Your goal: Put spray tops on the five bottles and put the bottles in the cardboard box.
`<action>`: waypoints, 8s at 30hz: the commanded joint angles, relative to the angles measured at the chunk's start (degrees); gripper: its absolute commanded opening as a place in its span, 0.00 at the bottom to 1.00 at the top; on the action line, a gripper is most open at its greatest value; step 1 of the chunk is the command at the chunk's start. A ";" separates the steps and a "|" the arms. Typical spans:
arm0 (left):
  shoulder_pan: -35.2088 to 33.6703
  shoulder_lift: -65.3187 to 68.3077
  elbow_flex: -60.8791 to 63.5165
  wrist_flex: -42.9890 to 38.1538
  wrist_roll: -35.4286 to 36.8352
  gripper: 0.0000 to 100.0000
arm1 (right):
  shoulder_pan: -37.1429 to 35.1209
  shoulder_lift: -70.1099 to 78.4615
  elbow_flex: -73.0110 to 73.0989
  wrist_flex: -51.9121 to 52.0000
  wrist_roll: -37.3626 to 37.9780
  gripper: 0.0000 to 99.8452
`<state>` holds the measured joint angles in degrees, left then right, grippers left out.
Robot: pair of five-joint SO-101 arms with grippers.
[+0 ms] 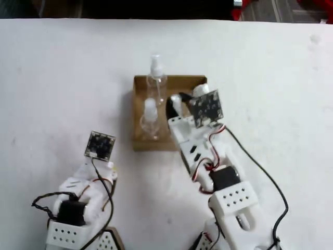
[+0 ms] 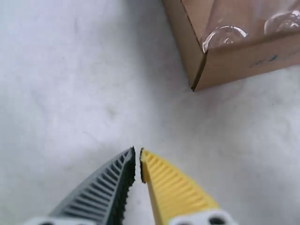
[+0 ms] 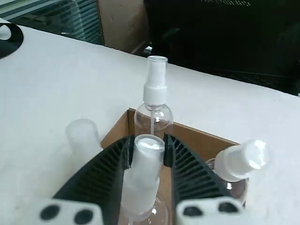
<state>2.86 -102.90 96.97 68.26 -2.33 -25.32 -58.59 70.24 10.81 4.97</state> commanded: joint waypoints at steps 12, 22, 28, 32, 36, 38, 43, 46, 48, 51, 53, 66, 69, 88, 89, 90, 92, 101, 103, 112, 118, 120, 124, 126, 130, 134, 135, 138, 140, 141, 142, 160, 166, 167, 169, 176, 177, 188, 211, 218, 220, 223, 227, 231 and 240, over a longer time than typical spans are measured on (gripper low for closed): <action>-0.31 -0.40 0.09 0.35 -0.70 0.02 | -0.84 -9.71 0.70 9.71 0.62 0.09; -0.40 -0.40 0.09 0.35 -0.70 0.02 | -1.10 -9.80 0.62 9.89 0.62 0.17; -0.40 -0.40 0.09 0.35 -0.70 0.02 | -1.10 -9.71 0.00 9.36 0.35 0.17; -0.31 -0.40 0.09 0.35 -0.70 0.02 | -0.75 -9.27 -1.23 9.45 0.26 0.17; -0.31 -0.40 0.09 0.35 -0.70 0.02 | -0.92 -9.27 -0.97 9.80 0.26 0.16; -0.31 -0.40 0.09 0.35 -0.70 0.02 | -0.75 -9.27 -0.97 9.54 0.26 0.12; -0.40 -0.40 0.09 0.35 -0.70 0.02 | -0.84 -9.27 -1.23 9.45 0.26 0.03; -0.40 -0.40 0.09 0.35 -0.70 0.02 | -0.66 -9.27 -1.23 9.45 0.62 0.03; -0.40 -0.40 0.09 0.35 -0.70 0.02 | -0.66 -9.27 -1.23 9.45 0.70 0.01; -0.48 -0.40 0.09 0.35 -0.70 0.02 | -0.57 -9.27 -1.23 9.45 0.70 0.02; -0.48 -0.40 0.09 0.35 -0.70 0.02 | -0.57 -9.71 -1.23 9.54 0.70 0.02; -0.57 -0.40 0.09 0.35 -0.70 0.02 | 8.92 -25.01 -1.41 15.34 0.70 0.20; -0.57 -0.40 0.09 0.35 -0.70 0.02 | 11.91 -28.88 -1.41 16.92 0.70 0.15; -0.57 -0.40 0.09 0.26 -0.53 0.02 | 20.09 -40.40 -3.34 25.45 0.70 0.02; -0.57 -0.40 0.09 0.18 -0.53 0.02 | 20.97 -38.99 -4.92 25.10 0.70 0.02; -0.57 -0.40 0.09 0.18 -0.53 0.02 | 21.67 -36.53 -7.21 25.27 0.62 0.02; -0.48 -0.40 0.09 0.18 -0.53 0.02 | 23.08 -28.97 -12.92 25.63 0.26 0.02; -0.57 -0.40 0.09 0.18 -0.44 0.02 | 29.49 19.12 -47.30 46.55 -5.63 0.02; -0.57 -0.40 0.09 0.18 -0.44 0.02 | 29.93 27.56 -52.92 52.88 -3.69 0.02; -0.48 -0.40 0.09 0.18 -0.53 0.02 | 30.46 54.29 -63.47 59.03 3.87 0.02; -0.48 -0.40 0.09 0.26 -0.62 0.02 | 34.07 63.34 -72.44 61.67 0.26 0.02; -0.40 -0.40 0.09 0.26 -0.62 0.02 | 34.42 65.54 -74.73 62.29 -4.04 0.02; -0.22 -0.40 0.09 0.35 -0.62 0.02 | 32.40 70.37 -77.98 62.29 -7.03 0.10; -0.31 -0.40 0.09 0.35 -0.62 0.02 | 30.99 72.84 -79.12 62.29 -10.02 0.17; -0.31 -0.40 0.09 0.35 -0.62 0.02 | 28.26 75.91 -81.76 62.29 -13.19 0.19; -0.22 -0.40 0.09 0.35 -0.62 0.02 | 25.98 76.70 -82.81 62.29 -13.63 0.19; -0.22 -0.40 0.09 0.35 -0.62 0.02 | 25.45 76.79 -82.90 62.20 -13.63 0.19; -0.22 -0.40 0.09 0.35 -0.62 0.02 | 25.01 76.88 -82.99 61.85 -13.71 0.21; -0.22 -0.40 0.09 0.35 -0.62 0.02 | 25.19 76.88 -83.08 61.23 -13.71 0.23; -0.22 -0.40 0.09 0.35 -0.62 0.02 | 25.27 76.88 -82.99 60.97 -13.71 0.23; -0.22 -0.40 0.09 0.35 -0.62 0.02 | 25.54 76.88 -82.90 60.97 -13.71 0.23; -0.22 -0.40 0.09 0.35 -0.62 0.02 | 24.04 85.76 -83.16 62.81 -13.71 0.23; -0.13 -0.40 0.09 0.35 -0.62 0.02 | 21.76 86.37 -83.16 62.73 -13.71 0.23; -0.13 -0.40 0.09 0.35 -0.62 0.02 | 21.76 86.37 -83.16 62.64 -13.71 0.23; -0.13 -0.40 0.09 0.35 -0.62 0.02 | 21.67 86.37 -83.16 62.64 -13.71 0.23; -0.13 -0.40 0.09 0.35 -0.62 0.02 | 19.12 85.93 -82.90 63.08 -13.71 0.23; -0.13 -0.40 0.09 0.35 -0.62 0.02 | 18.77 85.85 -82.90 63.08 -13.71 0.23; -0.13 -0.40 0.09 0.35 -0.62 0.02 | 18.95 85.49 -83.34 64.40 -13.71 0.23; -0.13 -0.40 0.09 0.35 -0.62 0.02 | 23.78 86.11 -81.41 62.29 -13.19 0.23; -0.13 -0.40 0.09 0.35 -0.62 0.02 | 29.58 84.09 -82.55 66.51 -13.54 0.23; -0.13 -0.40 0.09 0.35 -0.62 0.02 | 31.60 81.98 -84.04 68.53 -13.63 0.23; -0.13 -0.40 0.09 0.35 -0.62 0.02 | 32.40 77.32 -85.54 71.16 -13.63 0.23; -0.13 -0.40 0.09 0.35 -0.62 0.02 | 28.18 73.54 -85.54 69.93 -13.63 0.23; -0.13 -0.40 0.09 0.35 -0.62 0.02 | 23.43 74.59 -85.45 65.98 -13.63 0.23; -0.13 -0.40 0.09 0.35 -0.62 0.02 | 22.20 85.23 -86.42 62.64 -13.71 0.23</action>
<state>2.86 -102.90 96.97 68.26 -2.33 -2.99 25.89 -13.45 74.55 -7.96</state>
